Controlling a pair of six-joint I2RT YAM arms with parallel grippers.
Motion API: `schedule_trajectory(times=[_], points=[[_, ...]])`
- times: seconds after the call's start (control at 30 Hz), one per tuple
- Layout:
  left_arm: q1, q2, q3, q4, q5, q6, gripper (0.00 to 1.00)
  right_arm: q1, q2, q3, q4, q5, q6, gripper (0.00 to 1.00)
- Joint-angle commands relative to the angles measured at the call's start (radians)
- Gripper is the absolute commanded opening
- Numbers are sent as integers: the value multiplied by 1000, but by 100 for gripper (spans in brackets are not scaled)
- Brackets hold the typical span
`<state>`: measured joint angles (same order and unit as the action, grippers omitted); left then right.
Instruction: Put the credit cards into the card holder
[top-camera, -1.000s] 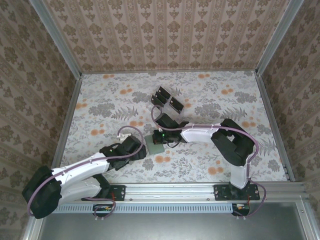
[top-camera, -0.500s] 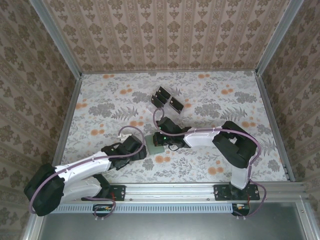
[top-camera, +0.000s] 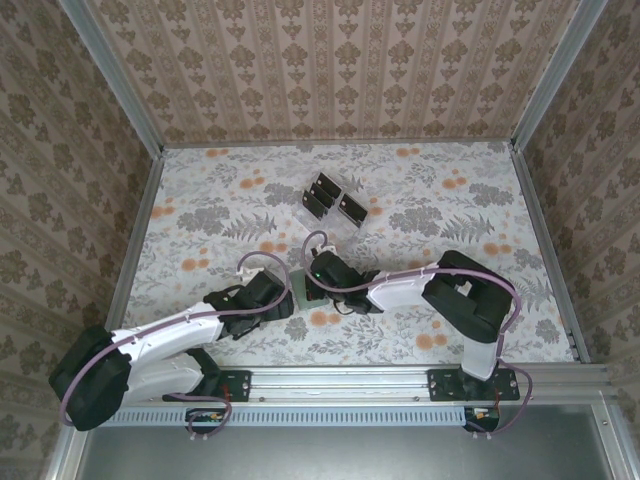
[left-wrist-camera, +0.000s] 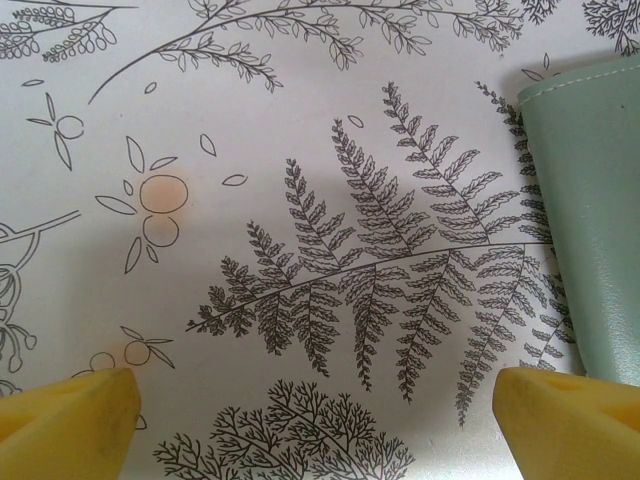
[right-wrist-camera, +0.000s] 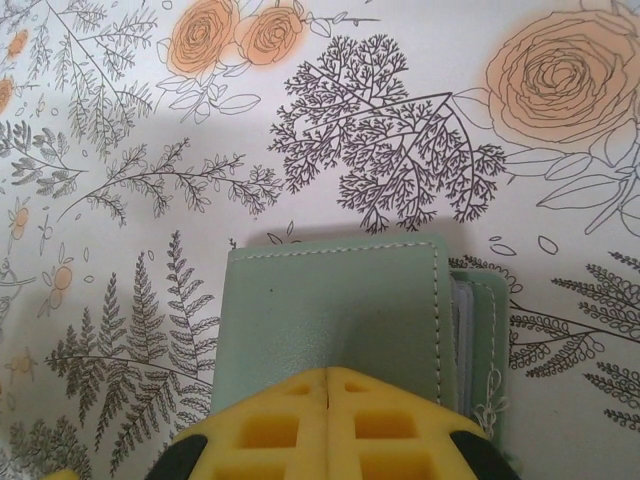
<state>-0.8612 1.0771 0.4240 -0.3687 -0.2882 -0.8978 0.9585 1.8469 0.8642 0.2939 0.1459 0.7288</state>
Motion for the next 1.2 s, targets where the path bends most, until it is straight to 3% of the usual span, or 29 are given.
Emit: schedule_trajectory(times=[0.0, 0.5, 0.67, 0.77, 0.9, 1.13, 1.17], points=[[8, -29, 5, -33, -24, -10, 100, 56, 126, -112, -315, 16, -12, 0], [13, -95, -14, -84, -78, -3, 100, 143, 253, -148, -301, 83, 32, 0], [30, -100, -1, -85, -76, 9, 100, 144, 210, -115, -336, 73, 24, 3], [50, -104, 11, -84, -74, 22, 100, 141, 154, -54, -393, 68, -3, 12], [98, -115, 38, -83, -60, 52, 100, 129, 83, 67, -456, 38, -48, 36], [256, -163, 127, -95, -33, 149, 100, 84, -51, 281, -550, 15, -132, 69], [278, -168, 142, -97, -27, 167, 100, 74, -74, 295, -563, 16, -139, 70]])
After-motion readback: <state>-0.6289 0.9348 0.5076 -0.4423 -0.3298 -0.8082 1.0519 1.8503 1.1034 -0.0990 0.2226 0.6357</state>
